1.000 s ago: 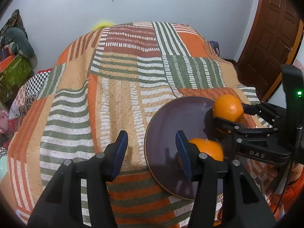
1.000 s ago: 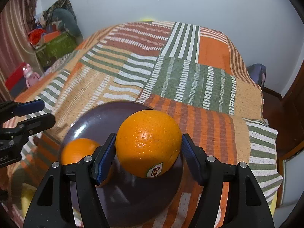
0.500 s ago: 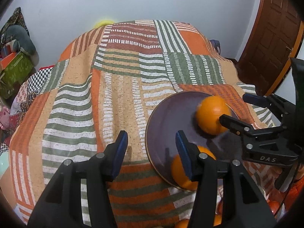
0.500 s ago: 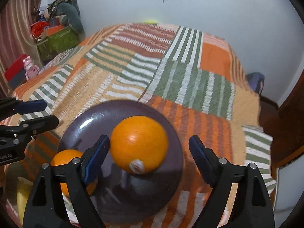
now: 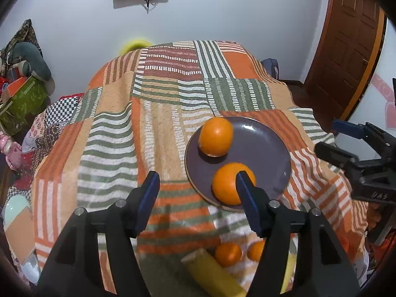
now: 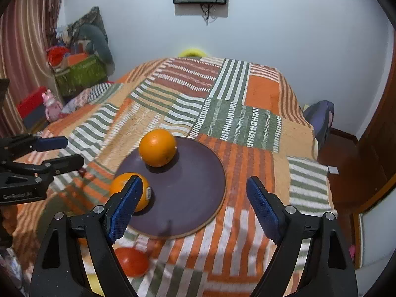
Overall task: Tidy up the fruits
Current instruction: 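Open both grippers to release the oranges on the plate and withdraw, then grasp the green-yellow corn cob with the left gripper while the right gripper grasps a red tomato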
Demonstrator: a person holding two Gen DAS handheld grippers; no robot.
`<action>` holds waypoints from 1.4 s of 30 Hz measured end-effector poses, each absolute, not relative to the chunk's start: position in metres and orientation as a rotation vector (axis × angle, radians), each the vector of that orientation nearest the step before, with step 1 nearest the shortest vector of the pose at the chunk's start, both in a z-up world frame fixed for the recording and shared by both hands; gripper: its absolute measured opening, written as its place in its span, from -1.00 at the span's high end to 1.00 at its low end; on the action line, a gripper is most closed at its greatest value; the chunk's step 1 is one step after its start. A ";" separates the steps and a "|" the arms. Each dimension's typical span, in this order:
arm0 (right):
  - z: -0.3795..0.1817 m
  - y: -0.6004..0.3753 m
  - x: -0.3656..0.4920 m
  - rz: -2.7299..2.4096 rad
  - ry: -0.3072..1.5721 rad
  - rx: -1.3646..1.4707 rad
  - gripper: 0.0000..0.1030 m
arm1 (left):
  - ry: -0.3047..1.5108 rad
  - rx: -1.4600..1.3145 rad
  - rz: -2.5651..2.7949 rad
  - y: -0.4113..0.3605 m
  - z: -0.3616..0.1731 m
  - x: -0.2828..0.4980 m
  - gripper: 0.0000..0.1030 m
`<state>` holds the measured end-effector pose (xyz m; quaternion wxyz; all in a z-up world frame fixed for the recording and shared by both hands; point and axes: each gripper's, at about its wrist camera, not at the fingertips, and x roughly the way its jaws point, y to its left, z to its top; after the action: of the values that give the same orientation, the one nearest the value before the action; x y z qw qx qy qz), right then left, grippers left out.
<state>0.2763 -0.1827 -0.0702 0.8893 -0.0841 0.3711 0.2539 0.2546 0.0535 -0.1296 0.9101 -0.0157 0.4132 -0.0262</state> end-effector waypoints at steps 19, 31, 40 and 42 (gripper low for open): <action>-0.079 -0.195 0.212 0.550 0.800 -0.142 -0.63 | 0.990 -0.037 -0.050 0.040 -0.180 0.178 -0.25; -0.120 -0.197 0.206 0.546 0.929 -0.092 -0.63 | 1.065 -0.051 -0.071 0.027 -0.221 0.174 -0.26; -0.135 -0.182 0.211 0.554 0.965 -0.119 -0.60 | 1.040 -0.082 -0.067 0.028 -0.228 0.180 -0.19; -0.138 -0.176 0.212 0.562 0.974 -0.133 -0.47 | 1.036 -0.094 -0.070 0.032 -0.228 0.179 -0.11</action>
<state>0.2123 -0.1763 -0.1379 0.8439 -0.0631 0.4613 0.2663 0.1794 0.0323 -0.2276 0.8671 -0.0448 0.4949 -0.0334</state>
